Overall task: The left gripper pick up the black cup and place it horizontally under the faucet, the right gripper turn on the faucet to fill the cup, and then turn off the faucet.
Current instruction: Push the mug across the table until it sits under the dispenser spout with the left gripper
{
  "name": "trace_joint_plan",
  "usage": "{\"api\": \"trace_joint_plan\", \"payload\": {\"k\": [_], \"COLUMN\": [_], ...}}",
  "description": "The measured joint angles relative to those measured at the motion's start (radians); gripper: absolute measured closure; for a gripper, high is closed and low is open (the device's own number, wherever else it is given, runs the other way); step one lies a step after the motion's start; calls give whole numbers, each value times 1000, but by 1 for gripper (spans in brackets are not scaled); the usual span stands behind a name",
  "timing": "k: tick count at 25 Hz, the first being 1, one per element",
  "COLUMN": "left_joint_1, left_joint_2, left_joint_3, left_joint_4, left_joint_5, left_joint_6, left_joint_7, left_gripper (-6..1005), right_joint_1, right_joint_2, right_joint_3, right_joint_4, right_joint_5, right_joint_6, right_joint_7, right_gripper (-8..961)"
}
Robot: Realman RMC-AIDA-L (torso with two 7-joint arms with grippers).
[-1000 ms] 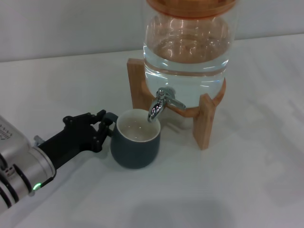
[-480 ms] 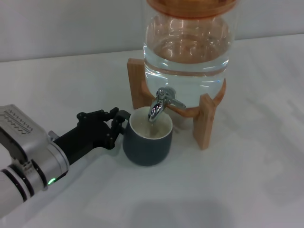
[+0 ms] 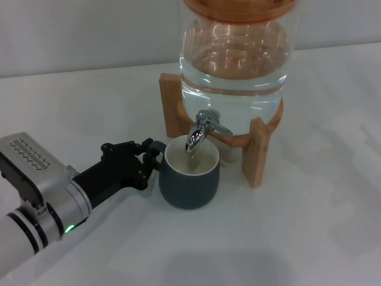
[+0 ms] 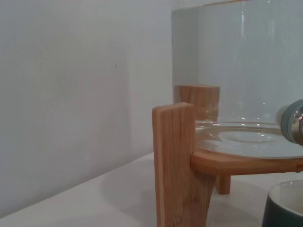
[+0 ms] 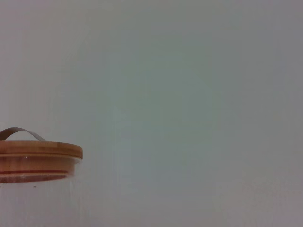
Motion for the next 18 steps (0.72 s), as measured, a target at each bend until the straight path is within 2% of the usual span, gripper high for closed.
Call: {"api": "trace_joint_plan", "payload": {"k": [6,11,18], "left_joint_1": [-1,4,7], "left_joint_2": [0,0,0], "left_joint_3": [2,-1,-4], "left_joint_4": [0,0,0], "left_joint_5": [1,-3,-6], "left_joint_6": [-6,-6,-7], "left_joint_7": [0,1,1], "left_gripper": [864,784,506], "right_joint_1": [0,0,0], "right_joint_2": [0,0,0], "right_joint_3": [0,0,0], "right_joint_4": [1,2,4], "right_joint_5": [0,0,0], "right_joint_6": [-1,-4,-6], "right_joint_7": [0,-1,-1], "right_gripper": [135,135,134]}}
